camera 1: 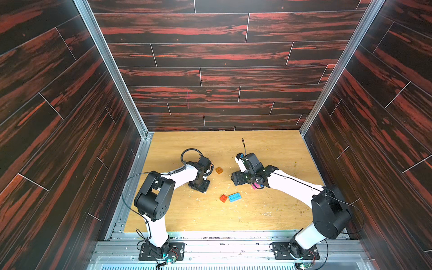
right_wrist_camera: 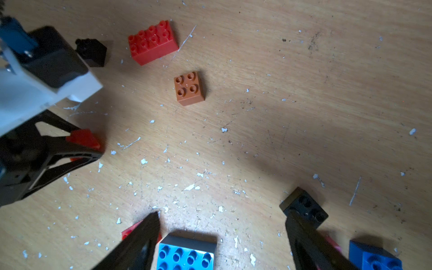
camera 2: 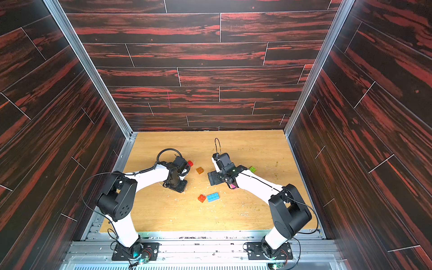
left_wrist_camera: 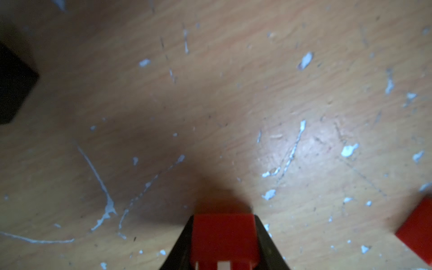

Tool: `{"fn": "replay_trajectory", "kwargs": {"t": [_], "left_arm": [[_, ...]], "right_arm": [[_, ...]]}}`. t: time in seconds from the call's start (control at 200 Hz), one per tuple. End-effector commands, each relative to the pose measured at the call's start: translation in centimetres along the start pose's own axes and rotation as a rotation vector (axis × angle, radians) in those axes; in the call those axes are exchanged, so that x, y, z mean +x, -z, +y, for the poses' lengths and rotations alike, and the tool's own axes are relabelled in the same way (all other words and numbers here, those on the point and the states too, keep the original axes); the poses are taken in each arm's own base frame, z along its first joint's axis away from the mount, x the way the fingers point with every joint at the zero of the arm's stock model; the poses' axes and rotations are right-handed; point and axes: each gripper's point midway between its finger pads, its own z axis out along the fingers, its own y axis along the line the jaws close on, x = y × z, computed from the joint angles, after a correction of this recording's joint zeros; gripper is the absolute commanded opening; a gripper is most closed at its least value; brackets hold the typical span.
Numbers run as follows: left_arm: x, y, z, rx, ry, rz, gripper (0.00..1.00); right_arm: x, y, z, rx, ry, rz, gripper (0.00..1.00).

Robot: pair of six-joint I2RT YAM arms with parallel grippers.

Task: Assemble the letter v with lego
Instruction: Place the lego brick at the center of the board.

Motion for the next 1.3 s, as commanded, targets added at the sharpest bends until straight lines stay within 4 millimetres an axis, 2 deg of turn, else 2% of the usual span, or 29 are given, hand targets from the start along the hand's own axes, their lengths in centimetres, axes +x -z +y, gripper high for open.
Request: {"fn": "replay_trajectory", "kwargs": {"t": [0.0, 0.17, 0.2, 0.676, 0.797, 1.017, 1.293], "left_arm": [[-0.6, -0.7, -0.2, -0.001, 0.01, 0.0, 0.21], [-0.3, -1.1, 0.1, -0.012, 0.02, -0.016, 0.27], [-1.0, -1.1, 0.1, -0.013, 0.023, -0.052, 0.28], [-0.3, -2.3, 0.7, -0.041, 0.061, -0.054, 0.4], [-0.4, -2.3, 0.8, -0.047, 0.071, -0.058, 0.47], [-0.8, -1.8, 1.1, -0.063, 0.085, -0.092, 0.46], [-0.1, -1.6, 1.1, -0.049, 0.085, -0.152, 0.44]], "right_arm": [[0.4, 0.4, 0.2, 0.008, 0.014, 0.003, 0.87], [0.5, 0.5, 0.4, 0.005, 0.014, 0.004, 0.87], [0.5, 0.5, 0.4, 0.004, 0.015, 0.004, 0.87], [0.6, 0.2, 0.7, -0.005, 0.015, 0.015, 0.88], [0.6, 0.1, 0.8, -0.01, 0.013, 0.016, 0.88], [0.6, 0.3, 0.8, -0.008, 0.012, 0.015, 0.88], [0.6, 0.2, 0.8, -0.007, 0.008, 0.013, 0.88]]}}
